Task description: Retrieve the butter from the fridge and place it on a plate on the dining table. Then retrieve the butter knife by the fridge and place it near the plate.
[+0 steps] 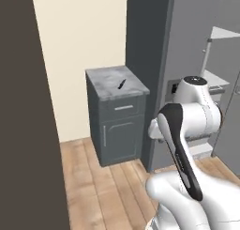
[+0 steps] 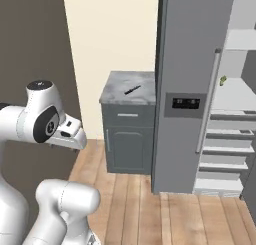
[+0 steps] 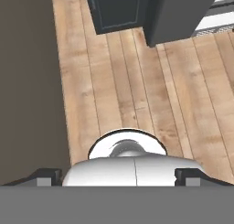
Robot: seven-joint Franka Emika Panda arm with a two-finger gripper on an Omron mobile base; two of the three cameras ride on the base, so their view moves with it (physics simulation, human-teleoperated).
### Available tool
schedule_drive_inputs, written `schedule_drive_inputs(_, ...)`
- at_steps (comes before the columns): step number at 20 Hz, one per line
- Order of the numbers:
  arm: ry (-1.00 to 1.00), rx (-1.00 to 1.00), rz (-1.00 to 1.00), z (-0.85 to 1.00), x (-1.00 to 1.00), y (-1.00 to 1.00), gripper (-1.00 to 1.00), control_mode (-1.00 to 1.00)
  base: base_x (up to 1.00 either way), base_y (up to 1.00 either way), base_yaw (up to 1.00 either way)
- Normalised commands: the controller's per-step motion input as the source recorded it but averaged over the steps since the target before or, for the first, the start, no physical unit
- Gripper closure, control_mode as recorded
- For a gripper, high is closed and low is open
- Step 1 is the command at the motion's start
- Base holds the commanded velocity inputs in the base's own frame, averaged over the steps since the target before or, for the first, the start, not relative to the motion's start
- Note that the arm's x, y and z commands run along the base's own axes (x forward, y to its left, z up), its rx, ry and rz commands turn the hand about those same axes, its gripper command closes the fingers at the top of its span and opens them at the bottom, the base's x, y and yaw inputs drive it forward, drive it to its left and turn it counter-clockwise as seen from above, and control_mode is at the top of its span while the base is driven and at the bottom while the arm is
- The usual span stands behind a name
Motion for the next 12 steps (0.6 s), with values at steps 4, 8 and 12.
schedule_drive_inputs(4, 0.00, 0.00, 0.00, 0.00, 0.00, 0.00, -1.00, 1.00, 0.45, 0.14, 0.04)
schedule_drive_inputs(8, 0.00, 0.00, 0.00, 0.00, 0.00, 0.00, -1.00, 1.00, 0.65, 0.30, -0.28)
schedule_drive_inputs(12, 0.00, 0.00, 0.00, 0.00, 0.00, 0.00, -1.00, 1.00, 0.67, 0.68, -0.35)
